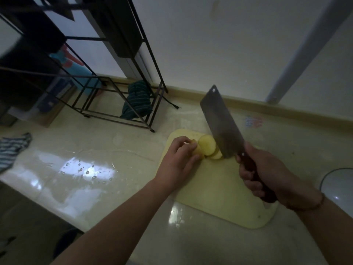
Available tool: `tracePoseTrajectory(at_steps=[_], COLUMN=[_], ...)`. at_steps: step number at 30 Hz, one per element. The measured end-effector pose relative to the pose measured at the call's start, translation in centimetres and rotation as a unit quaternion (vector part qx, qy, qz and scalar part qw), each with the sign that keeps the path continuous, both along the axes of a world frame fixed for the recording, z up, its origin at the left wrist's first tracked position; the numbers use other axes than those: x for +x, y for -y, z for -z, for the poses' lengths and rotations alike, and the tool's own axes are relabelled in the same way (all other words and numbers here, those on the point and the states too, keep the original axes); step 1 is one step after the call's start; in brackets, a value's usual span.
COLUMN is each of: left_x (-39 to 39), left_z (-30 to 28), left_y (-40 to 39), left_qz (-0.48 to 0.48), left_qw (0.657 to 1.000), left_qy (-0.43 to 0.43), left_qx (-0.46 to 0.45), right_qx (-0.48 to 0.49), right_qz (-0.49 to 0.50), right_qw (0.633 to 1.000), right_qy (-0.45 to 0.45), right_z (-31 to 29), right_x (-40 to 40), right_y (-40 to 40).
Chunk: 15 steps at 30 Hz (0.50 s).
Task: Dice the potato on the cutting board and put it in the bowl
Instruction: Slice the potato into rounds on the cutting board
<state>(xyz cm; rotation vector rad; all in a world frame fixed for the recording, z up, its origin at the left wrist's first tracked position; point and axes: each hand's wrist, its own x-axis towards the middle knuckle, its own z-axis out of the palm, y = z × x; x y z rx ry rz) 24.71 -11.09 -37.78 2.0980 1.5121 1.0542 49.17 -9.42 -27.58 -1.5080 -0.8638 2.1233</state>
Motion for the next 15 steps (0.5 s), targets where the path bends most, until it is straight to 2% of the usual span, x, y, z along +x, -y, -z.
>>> tracePoseTrajectory(at_steps=[4,8,15], left_x=[0.5,0.7,0.7], left_z=[-0.4,-0.5,-0.7], left_y=[0.6,0.8,1.0], left_qz=[-0.006,-0.030,-0.042], left_qw=[1.000,1.000,0.999], left_qy=[-0.020,-0.006,0.001], left_qx=[-0.001,0.006,0.019], right_qx=[0.103,0.232,0.287], right_qz=[-0.028,-0.088,-0.116], right_qw=[0.989,0.950,0.922], right_qy=[0.098,0.189,0.231], right_z=[-2.3,-2.1,-1.5], right_x=[-2.6,-4.1,-4.5], right_y=[2.5,3.8,4.4])
